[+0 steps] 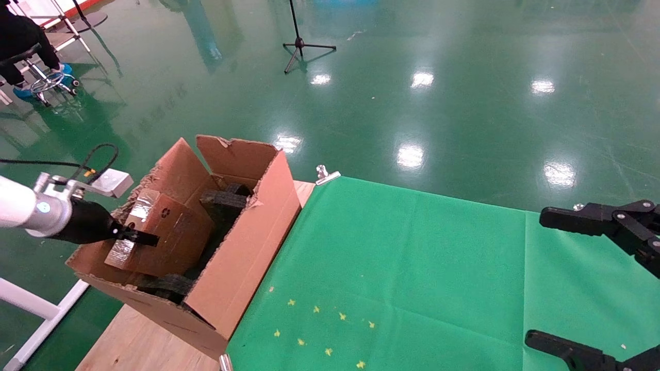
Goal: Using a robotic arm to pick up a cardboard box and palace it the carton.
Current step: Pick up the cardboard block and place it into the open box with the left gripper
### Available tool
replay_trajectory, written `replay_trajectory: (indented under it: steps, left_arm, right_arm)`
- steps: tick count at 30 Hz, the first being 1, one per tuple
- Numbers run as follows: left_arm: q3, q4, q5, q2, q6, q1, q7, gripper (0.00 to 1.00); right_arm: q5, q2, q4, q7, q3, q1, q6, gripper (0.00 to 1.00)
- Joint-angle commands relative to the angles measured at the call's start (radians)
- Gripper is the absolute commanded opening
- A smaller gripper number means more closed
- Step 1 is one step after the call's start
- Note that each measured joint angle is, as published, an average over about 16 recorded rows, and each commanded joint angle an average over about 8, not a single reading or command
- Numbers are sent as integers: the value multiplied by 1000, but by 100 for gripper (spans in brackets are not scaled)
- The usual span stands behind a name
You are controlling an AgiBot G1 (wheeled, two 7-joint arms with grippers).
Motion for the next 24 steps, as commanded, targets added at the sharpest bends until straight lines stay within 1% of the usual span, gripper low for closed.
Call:
replay_trajectory:
  steps: [1, 6, 17, 18, 24]
  left_arm:
    - [-2, 8, -3, 16, -62, 26, -5, 0]
    - [-9, 8, -13, 46, -131, 62, -9, 0]
    - [-31, 13, -45, 89, -149, 119, -33, 0]
    - [-33, 13, -48, 92, -152, 124, -35, 6]
    - [-43, 14, -61, 106, -176, 149, -40, 81]
  right_arm:
    - [0, 0, 0, 0, 0, 0, 0, 100]
    - [0, 0, 0, 0, 0, 0, 0, 100]
    - [1, 0, 0, 0, -1, 0, 0, 100]
    - [1, 0, 0, -1, -1, 0, 0, 100]
    - [1, 1, 0, -1, -1, 0, 1, 100]
